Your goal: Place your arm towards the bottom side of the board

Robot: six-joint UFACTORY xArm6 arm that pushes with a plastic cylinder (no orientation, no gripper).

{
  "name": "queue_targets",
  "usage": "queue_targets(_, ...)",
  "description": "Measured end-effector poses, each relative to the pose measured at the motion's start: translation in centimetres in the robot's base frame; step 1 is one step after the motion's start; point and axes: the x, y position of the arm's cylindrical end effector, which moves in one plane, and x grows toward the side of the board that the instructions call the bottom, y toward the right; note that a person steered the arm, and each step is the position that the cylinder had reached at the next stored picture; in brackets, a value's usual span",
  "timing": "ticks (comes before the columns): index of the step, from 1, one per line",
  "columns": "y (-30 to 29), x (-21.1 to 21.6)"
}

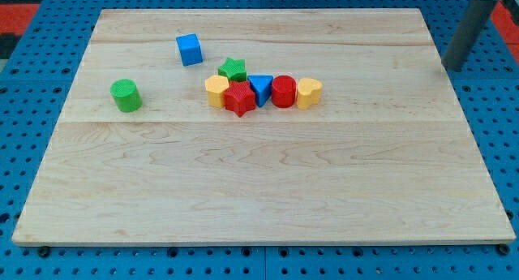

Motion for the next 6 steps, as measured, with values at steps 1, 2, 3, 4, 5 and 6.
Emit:
queue_targets(1, -0.6, 2.9)
queue_targets(2, -0.7, 2.9)
queue_targets(3, -1.3, 3.3)
queue_targets(4, -1.3, 8.7)
queue_targets(5, -2.6, 12.4)
queue_targets(6, -11.4, 10.1)
